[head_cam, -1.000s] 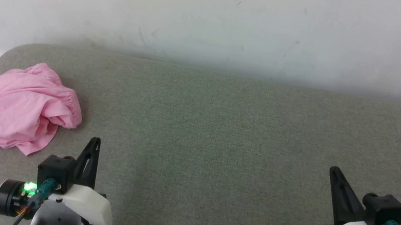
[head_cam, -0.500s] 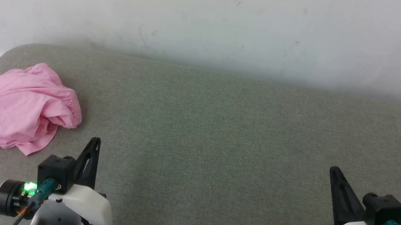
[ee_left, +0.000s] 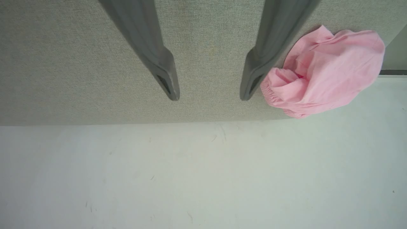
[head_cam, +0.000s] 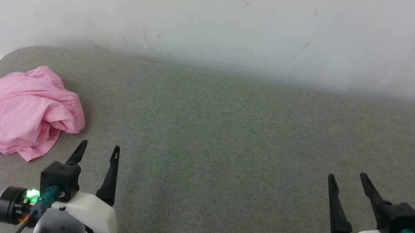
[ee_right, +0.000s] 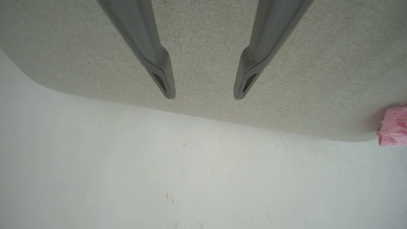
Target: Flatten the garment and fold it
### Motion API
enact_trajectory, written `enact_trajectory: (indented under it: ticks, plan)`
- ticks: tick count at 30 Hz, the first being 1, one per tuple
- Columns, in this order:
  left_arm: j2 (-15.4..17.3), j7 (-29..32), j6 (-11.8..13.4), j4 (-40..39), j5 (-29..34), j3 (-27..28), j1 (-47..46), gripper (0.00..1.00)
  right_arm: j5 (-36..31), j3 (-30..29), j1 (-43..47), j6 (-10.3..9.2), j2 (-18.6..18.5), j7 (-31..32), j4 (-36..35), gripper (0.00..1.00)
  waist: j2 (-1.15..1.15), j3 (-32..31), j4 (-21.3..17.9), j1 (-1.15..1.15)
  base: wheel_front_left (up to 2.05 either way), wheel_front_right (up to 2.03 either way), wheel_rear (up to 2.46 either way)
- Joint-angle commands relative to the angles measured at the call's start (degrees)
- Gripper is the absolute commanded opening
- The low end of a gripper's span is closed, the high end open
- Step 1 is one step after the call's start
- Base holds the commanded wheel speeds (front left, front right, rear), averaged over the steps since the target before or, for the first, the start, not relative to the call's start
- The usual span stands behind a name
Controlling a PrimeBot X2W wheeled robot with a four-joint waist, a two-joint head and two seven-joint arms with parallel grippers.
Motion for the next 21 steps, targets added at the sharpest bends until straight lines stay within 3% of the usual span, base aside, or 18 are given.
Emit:
enact_trajectory:
  ticks: [1, 21]
  plan:
    - [0.0, -0.6, 0.3, 0.1, -0.3, -0.3, 0.3, 1.0, 0.6, -0.4, 0.3, -0.01, 0.0, -0.6, 0.1, 1.0, 0.0, 0.0, 0.0, 0.0, 0.0, 0.0, 0.0]
    - [0.0, -3.0, 1.0, 0.2, -0.9, -1.4, 1.4, 1.0, 1.7, -1.4, 1.5, -0.03, 0.1, -3.0, -0.1, 1.0, 0.0, -1.1, 2.6, 0.0, 0.0, 0.0, 0.0]
